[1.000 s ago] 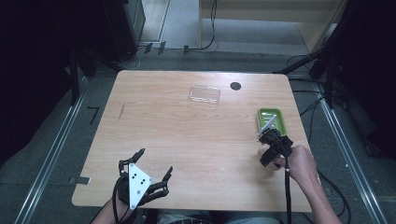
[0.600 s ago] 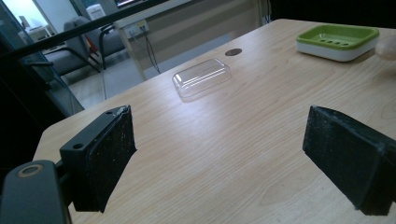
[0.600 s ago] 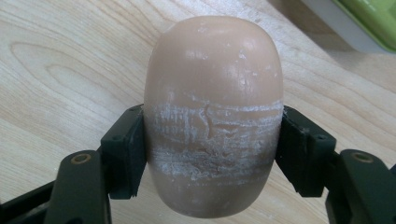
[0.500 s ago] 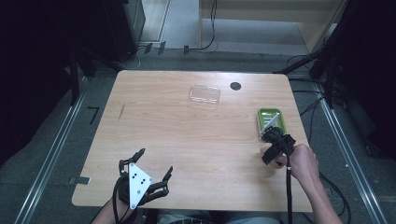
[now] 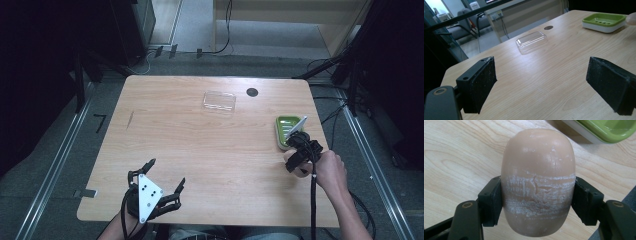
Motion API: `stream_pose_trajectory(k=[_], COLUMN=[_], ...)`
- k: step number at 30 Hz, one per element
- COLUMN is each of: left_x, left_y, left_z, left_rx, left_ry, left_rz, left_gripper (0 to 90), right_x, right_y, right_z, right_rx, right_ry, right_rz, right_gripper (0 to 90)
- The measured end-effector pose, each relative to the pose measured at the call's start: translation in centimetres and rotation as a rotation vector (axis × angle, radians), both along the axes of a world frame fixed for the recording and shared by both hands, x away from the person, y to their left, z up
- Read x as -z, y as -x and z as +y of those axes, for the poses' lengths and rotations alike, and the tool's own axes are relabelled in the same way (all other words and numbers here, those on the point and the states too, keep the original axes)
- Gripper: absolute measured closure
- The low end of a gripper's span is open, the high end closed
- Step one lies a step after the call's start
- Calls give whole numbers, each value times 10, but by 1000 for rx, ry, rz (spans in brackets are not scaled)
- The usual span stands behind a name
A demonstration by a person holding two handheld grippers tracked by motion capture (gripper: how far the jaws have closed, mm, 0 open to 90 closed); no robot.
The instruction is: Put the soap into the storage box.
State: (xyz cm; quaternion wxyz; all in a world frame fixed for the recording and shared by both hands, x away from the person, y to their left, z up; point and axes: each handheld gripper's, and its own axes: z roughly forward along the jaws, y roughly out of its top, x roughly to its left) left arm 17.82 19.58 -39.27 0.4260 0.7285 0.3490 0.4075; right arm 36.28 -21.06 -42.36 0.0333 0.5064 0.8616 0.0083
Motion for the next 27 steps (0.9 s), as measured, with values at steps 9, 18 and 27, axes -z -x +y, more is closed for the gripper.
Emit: stream_pose_trajectory(k=[9, 18, 27], left_x=[0, 0, 0], left_y=[0, 0, 0], left_z=[0, 0, 0], left_rx=[1, 3, 1], left_ry=[0, -1, 0], left_rz=[-1, -2, -2], left_gripper=[99, 99, 99], right_x=[0, -3, -4], right_y=[-5, -9, -19], right_z=[-5, -8, -13], right_rx=[18, 49, 76], right_ry=[-5, -7, -20], right_rz=[6, 14, 23], right_gripper=[332, 332, 332])
